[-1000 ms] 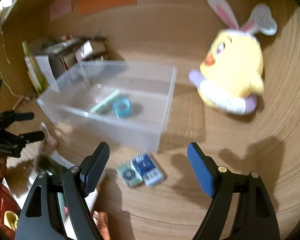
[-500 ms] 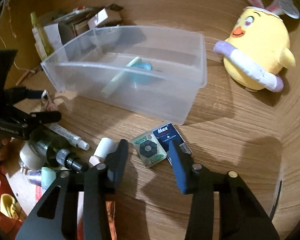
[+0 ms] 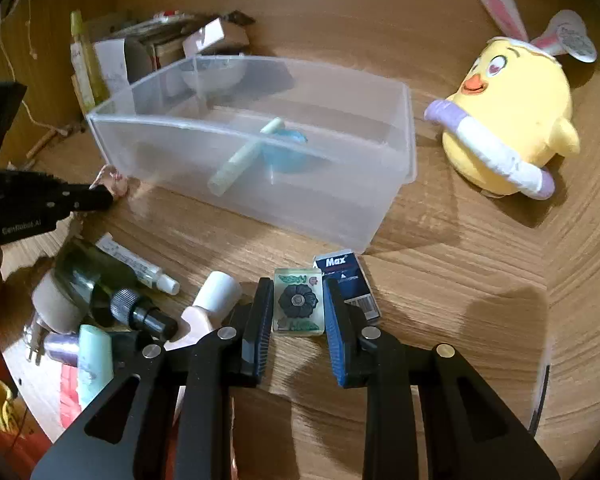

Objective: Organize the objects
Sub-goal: 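Grasp the pink braided cord with the left tool while the right tool grasps the green square packet, then lower the cord and packet into the clear bin and open both tools, then grasp the beige eraser with the left tool while the right tool grasps the white tube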

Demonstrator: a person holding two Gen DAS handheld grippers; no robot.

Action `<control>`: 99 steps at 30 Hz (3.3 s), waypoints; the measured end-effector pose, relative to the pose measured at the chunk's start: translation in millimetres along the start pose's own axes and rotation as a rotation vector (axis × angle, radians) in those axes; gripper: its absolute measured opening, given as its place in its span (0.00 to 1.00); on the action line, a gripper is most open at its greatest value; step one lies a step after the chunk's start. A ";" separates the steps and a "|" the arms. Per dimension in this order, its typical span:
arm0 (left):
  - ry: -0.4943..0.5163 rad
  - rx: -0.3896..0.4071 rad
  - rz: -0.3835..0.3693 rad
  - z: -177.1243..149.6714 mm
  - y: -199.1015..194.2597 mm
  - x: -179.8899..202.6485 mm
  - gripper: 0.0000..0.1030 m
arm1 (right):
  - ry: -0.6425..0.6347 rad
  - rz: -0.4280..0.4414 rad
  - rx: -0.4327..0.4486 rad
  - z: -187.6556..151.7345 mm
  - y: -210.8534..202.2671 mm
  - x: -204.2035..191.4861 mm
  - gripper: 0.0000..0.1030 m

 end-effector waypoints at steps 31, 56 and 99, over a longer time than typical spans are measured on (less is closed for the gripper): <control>-0.014 0.299 -0.049 77.5 -104.7 12.1 0.05 | 0.074 0.057 0.286 80.2 -80.6 11.9 0.22; 0.016 0.045 -0.073 101.5 8.3 19.0 0.16 | 0.045 -0.040 -0.025 114.7 35.4 16.4 0.22; -0.024 0.033 0.077 -82.5 -43.7 -0.5 0.89 | 0.122 0.010 -0.012 -12.9 -8.8 -16.7 0.66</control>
Point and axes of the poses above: each gripper's, at about its wrist camera, not at the fingertips, and y roughly the way its jaws point, x to its right, z to its top, the point moved 4 cm from there along y, roughly the way its jaws point, and after that the axes turned 9 degrees about -x, right-handed, at the moved point
